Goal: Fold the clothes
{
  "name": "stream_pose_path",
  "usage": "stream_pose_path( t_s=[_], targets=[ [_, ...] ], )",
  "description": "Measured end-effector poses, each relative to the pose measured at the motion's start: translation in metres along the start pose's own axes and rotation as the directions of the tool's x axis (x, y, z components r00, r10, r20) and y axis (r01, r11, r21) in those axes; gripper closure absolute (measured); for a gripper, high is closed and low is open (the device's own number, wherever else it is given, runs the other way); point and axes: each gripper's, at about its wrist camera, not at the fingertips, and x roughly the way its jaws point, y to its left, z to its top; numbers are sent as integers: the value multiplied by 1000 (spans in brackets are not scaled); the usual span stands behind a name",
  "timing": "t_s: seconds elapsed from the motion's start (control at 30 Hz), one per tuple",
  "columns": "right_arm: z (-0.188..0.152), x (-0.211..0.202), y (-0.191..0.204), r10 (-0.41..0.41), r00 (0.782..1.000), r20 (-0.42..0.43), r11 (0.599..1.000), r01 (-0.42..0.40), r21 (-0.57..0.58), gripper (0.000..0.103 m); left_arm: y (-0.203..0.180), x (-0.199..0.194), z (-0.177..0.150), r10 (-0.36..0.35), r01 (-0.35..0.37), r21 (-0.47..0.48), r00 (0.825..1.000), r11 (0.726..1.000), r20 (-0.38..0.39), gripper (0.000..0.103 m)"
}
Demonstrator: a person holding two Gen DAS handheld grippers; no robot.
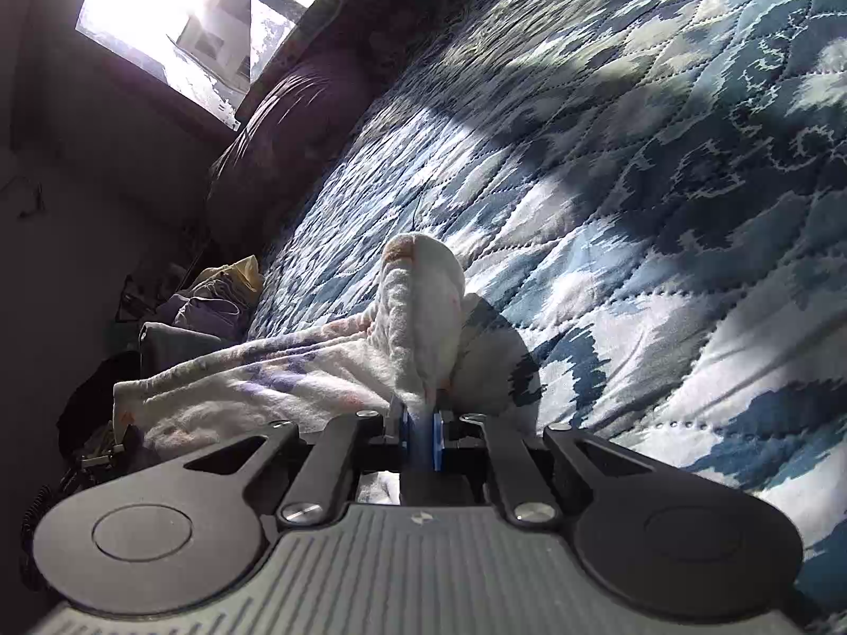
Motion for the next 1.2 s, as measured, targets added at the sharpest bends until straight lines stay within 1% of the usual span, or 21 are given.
stream_pose_path(
  t_s=[0.07, 0.13, 0.17, 0.23, 0.3, 0.37, 0.47, 0.5, 0.53, 0.57, 0.6, 0.67, 0.73, 0.77, 0.87, 0.93, 1.0, 1.03, 1.07, 1.1, 1.2],
  targets=[
    [0, -1, -4, 11, 1000, 8, 1000, -11, 28, 94, 32, 9, 7, 265, -277, -164, 960, 947, -90, 91],
    [-2, -1, 1, -4, 1000, 13, 1000, 4, 2, 91, 27, 13, 7, 277, -287, -137, 957, 948, -87, 87],
    [-3, 0, 5, -16, 1000, 19, 1000, 17, -16, 89, 15, 13, 8, 294, -300, -91, 953, 949, -78, 66],
    [-4, 0, 9, -40, 999, 31, 998, 41, -38, 87, 0, 13, 9, 314, -316, -36, 948, 948, -54, 49],
    [-4, 1, 8, -39, 999, 36, 998, 41, -37, 87, -5, 19, 11, 364, -364, -18, 931, 931, -15, 53],
    [-3, 0, 3, -21, 999, 40, 1000, 21, -9, 87, -5, 28, 12, 353, -353, 16, 934, 935, -48, 71],
    [0, -2, -7, 15, 999, 50, 999, -17, 51, 88, 5, 26, 14, 249, -250, -14, 967, 968, -52, 73],
    [1, -2, -12, 23, 999, 48, 997, -26, 76, 89, 14, 27, 16, 362, -364, -24, 930, 931, -63, 74],
    [1, -2, -14, 26, 999, 47, 996, -30, 84, 91, 15, 27, 18, 379, -380, -22, 923, 925, -63, 92],
    [2, -3, -13, 26, 999, 47, 996, -29, 82, 91, 14, 28, 19, 395, -396, -14, 917, 918, -61, 90],
    [2, -3, -12, 14, 999, 50, 997, -17, 76, 91, 2, 27, 18, 411, -410, 38, 911, 911, -41, 85],
    [3, -8, -1, -46, 996, 73, 999, 44, 27, 86, -28, 22, 13, 474, -473, 170, 880, 865, 37, 52],
    [5, -15, 14, -122, 986, 111, 991, 127, -41, 72, -50, 18, 8, 532, -543, 263, 839, 798, 118, 52],
    [4, -19, 28, -164, 975, 149, 976, 183, -119, 63, -59, 18, 5, 537, -551, 305, 833, 777, 137, 53],
    [-1, -28, 66, -171, 952, 253, 903, 254, -347, 63, -82, 26, -10, 472, -472, 462, 873, 751, 123, 55],
    [0, -21, 70, -95, 975, 202, 905, 169, -389, 65, -84, 33, -15, 481, -467, 508, 869, 723, 114, 63],
    [5, -1, 57, -144, 981, 130, 927, 179, -330, 68, -65, 42, -10, 515, -489, 488, 852, 723, 91, 63],
    [6, 11, 42, -210, 973, 95, 928, 229, -294, 69, -46, 48, -6, 559, -522, 450, 827, 725, 57, 63],
    [7, 13, 30, -208, 973, 102, 937, 228, -266, 89, -37, 48, -5, 596, -548, 434, 802, 715, 31, 75],
    [11, 9, 22, -206, 973, 101, 953, 223, -205, 99, -26, 47, -4, 598, -559, 418, 800, 716, 46, 82],
    [17, 4, 15, -178, 981, 80, 971, 189, -146, 103, -3, 31, 13, 559, -548, 222, 829, 807, 14, 98]
  ],
)
